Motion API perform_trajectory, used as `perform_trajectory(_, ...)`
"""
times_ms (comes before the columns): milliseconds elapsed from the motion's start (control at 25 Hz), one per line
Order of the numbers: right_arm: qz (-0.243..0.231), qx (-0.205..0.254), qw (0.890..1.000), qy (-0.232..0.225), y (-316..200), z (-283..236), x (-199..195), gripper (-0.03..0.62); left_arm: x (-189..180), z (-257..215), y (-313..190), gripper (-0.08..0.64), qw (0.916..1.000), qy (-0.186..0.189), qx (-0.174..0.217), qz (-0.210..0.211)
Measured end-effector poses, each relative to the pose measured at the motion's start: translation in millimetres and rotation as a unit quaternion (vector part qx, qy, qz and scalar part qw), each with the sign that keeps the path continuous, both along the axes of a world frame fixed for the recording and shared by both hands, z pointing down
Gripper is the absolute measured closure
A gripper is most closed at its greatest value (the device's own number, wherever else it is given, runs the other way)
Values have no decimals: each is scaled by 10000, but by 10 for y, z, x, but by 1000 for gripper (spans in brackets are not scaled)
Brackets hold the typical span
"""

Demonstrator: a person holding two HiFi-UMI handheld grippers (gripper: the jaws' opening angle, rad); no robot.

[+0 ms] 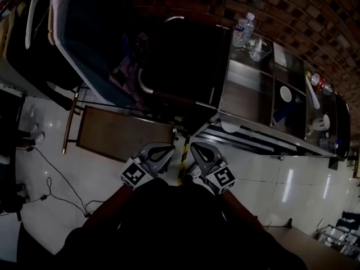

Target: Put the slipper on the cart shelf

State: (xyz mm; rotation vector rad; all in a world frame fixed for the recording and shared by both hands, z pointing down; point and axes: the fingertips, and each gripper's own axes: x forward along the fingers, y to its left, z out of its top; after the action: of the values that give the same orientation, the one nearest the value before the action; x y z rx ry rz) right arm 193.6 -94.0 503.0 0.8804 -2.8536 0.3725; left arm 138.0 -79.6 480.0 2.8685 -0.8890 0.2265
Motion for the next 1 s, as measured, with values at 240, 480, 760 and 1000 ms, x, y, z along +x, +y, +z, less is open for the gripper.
perform_trajectory(240,-215,-45,9997,-66,329,-181,-1190,592,-1058,-55,244,555,9998,181,-125,-31)
perform_trajectory(480,64,123,9997,-220,627,-517,-2063,592,-2033,-70,460,555,9993,354,-34,99)
perform_trajectory(760,436,279,9987,-33,957,-650,-2567,592,-2445,-279,692,555,9977,584,177,290)
perform_trajectory(1000,530,381,9978,65,1070,-698,-2529,592,-2347,-400,860,554,9966,713,116,389)
